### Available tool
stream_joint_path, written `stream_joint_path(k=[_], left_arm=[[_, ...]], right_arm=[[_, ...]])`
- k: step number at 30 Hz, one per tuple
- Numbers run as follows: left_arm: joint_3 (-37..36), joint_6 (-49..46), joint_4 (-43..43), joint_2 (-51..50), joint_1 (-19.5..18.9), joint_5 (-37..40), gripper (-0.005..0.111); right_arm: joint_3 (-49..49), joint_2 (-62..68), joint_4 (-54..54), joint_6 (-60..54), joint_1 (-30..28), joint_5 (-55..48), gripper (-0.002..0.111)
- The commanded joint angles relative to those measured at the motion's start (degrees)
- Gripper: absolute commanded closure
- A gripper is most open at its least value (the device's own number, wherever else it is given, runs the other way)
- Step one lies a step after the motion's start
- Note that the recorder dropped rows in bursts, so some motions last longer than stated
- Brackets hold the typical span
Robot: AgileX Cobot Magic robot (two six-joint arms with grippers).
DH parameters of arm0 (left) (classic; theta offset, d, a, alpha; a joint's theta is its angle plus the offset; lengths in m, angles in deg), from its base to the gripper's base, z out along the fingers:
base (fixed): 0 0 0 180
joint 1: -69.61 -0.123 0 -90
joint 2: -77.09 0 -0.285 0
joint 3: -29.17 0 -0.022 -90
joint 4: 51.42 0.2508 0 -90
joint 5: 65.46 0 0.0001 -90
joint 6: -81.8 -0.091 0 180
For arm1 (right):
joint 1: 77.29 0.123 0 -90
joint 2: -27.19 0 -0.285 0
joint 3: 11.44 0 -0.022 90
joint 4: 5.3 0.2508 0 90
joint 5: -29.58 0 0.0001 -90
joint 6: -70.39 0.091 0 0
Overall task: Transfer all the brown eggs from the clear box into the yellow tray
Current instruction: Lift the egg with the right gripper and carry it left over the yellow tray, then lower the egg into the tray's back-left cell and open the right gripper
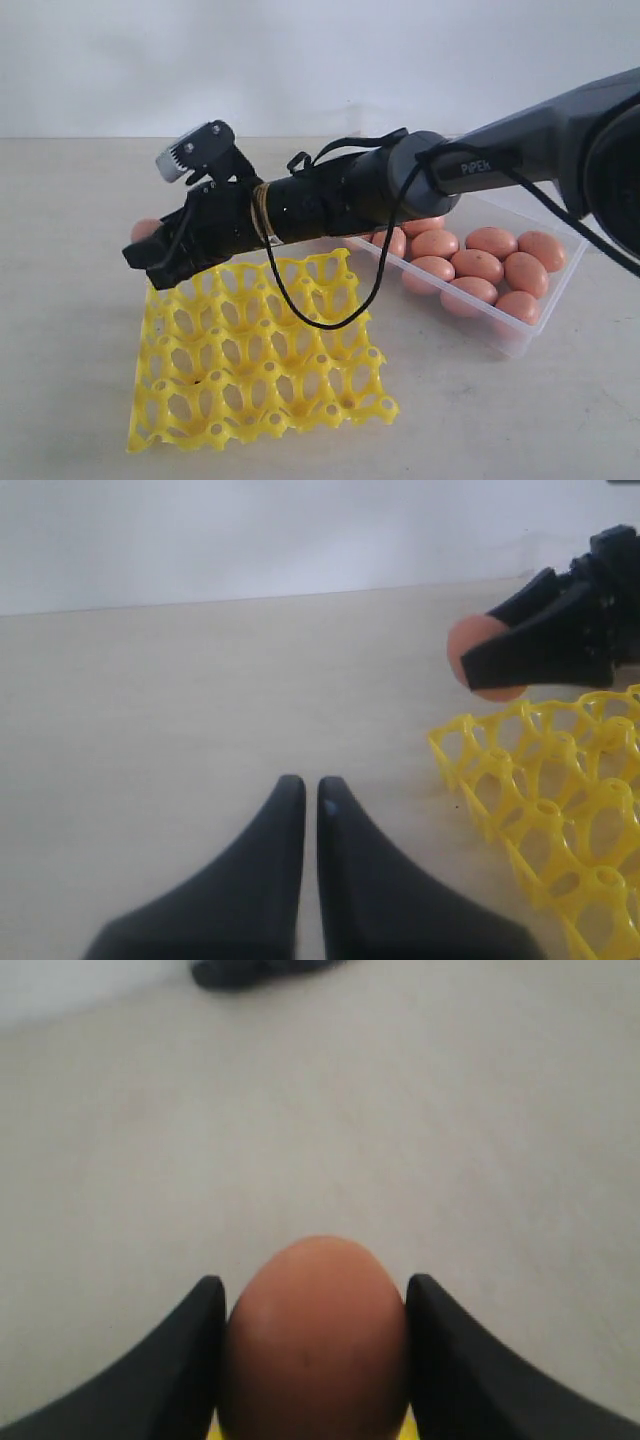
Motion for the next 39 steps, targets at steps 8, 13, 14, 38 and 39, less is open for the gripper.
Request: stream_joint_path(k=[8,13,14,38,39], left_arm=[[-0.2,-0.1,0.1,0.2,0.2,-0.2,0.103],[-0.2,-0.1,0.1,0.2,0.2,-0.2,0.103],[-0.2,-0.1,0.1,0.2,0.2,-0.2,0.103],[-0.2,-0.1,0.1,0.2,0.2,-0.2,0.103],[-0.2,-0.1,0.1,0.2,0.2,-0.2,0.103]], right_arm=[[-0.3,-0.1,-1.6,-1.4,3.8,-10.8,0.108],[-0.3,-0.1,-1.6,-1.0,3.8,-10.9,0.108],[-0.3,-0.1,-1.6,-1.0,3.8,-11.2,0.108],[-0.2,-4.2,-2.1,5.9,3.8,-18.4,0.108],[-0.2,-4.1,-2.2,5.9,3.8,-18.1,0.108]])
